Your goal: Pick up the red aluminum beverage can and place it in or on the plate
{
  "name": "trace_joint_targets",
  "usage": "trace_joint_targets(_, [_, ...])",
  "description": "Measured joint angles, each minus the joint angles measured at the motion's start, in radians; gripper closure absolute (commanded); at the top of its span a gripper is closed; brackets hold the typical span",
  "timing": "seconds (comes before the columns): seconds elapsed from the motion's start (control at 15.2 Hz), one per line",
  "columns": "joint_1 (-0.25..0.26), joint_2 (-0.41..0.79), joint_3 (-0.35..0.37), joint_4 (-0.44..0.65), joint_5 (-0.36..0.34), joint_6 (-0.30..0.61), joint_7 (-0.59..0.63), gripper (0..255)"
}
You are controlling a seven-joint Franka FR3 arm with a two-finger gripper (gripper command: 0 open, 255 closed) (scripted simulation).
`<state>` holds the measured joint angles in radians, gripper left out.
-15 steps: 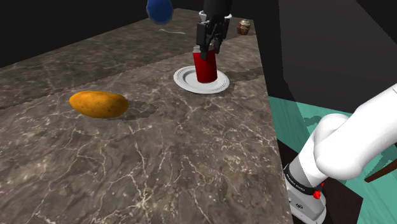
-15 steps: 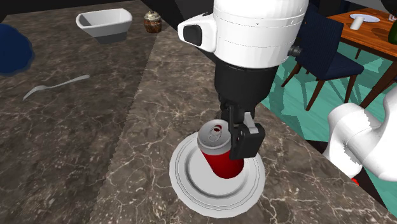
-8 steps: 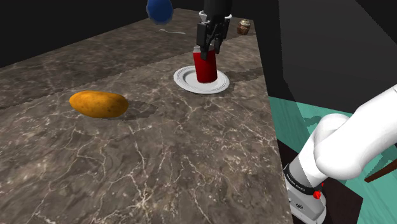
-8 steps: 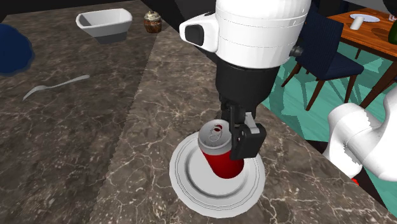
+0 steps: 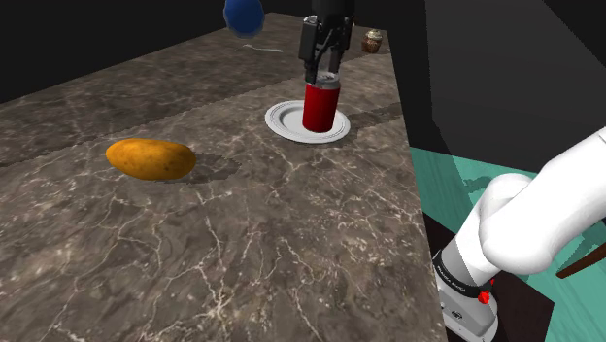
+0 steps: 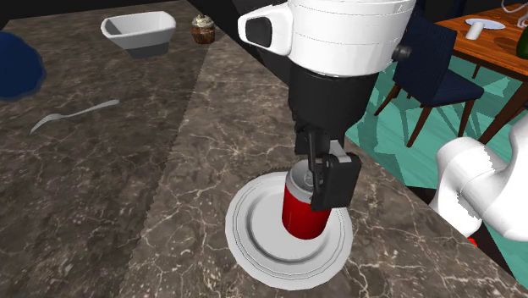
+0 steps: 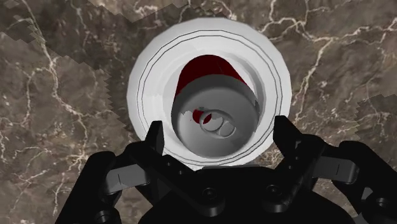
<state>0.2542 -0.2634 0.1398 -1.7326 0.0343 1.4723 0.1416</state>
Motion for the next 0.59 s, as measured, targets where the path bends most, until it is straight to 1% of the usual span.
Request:
trace_joint_targets(0.13, [-0.001,0.032,0.001,0.096,-0.004,-0.064,0.002,0])
trace_joint_targets(0.2, [-0.001,0.035,0.001,0.114,-0.004,-0.078,0.003,0])
trace_joint_targets(0.59, [-0.001,0.044,0.001,0.137,-0.005,-0.094,0.004,0])
